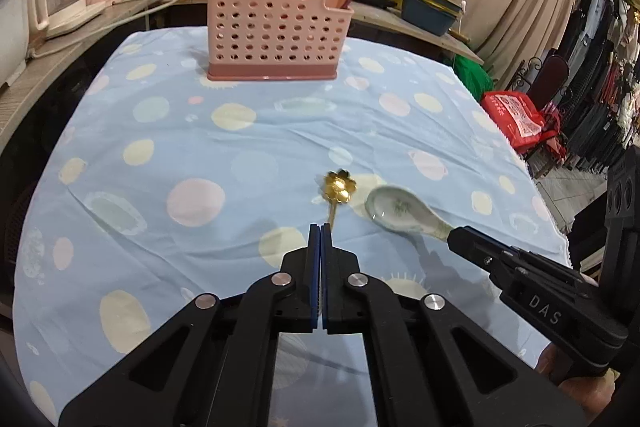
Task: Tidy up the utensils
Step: 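Grasp the gold spoon with the left tool while the right tool grasps the white spoon, then lift both spoons and carry them over the pink basket with both tools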
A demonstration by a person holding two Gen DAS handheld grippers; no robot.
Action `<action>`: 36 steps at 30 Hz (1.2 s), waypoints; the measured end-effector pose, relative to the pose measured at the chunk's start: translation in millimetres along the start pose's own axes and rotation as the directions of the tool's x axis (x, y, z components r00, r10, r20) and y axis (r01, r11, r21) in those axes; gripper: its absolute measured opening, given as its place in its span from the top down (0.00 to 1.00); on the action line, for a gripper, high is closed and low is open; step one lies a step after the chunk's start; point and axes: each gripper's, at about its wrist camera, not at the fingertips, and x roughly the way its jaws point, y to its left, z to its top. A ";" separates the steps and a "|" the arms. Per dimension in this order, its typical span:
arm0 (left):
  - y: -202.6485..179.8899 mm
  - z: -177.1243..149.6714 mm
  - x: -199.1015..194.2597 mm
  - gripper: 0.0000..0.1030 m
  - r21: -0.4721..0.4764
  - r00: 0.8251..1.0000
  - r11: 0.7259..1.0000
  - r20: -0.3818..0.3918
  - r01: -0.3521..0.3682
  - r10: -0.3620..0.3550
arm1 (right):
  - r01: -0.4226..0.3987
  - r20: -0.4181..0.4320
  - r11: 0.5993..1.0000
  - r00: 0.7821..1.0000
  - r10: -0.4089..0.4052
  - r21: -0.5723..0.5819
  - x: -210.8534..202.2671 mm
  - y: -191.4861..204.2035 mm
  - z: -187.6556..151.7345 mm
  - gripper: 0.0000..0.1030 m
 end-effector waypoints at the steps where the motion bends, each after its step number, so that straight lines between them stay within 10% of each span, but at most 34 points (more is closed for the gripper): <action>1: 1.0 1.9 -2.3 1.00 0.000 1.000 1.000 0.007 -0.003 0.003 | 0.000 0.004 1.000 1.000 0.000 -0.005 -1.4 2.0 1.0 0.93; 7: 2.4 -6.8 7.2 0.98 -0.017 0.999 1.000 -0.042 0.026 -0.027 | 0.000 0.001 1.000 1.000 0.000 -0.003 0.6 1.4 -1.1 0.93; 13: 3.1 -26.8 30.2 0.76 -0.022 0.993 0.999 -0.112 0.036 -0.038 | 0.001 -0.008 1.000 1.000 -0.001 -0.001 1.9 1.6 -5.4 0.93; 36: 11.3 -21.6 0.9 0.99 -0.024 0.998 0.999 -0.043 0.036 -0.037 | -0.014 -0.010 1.000 1.000 0.014 0.001 -2.0 4.4 -10.2 0.93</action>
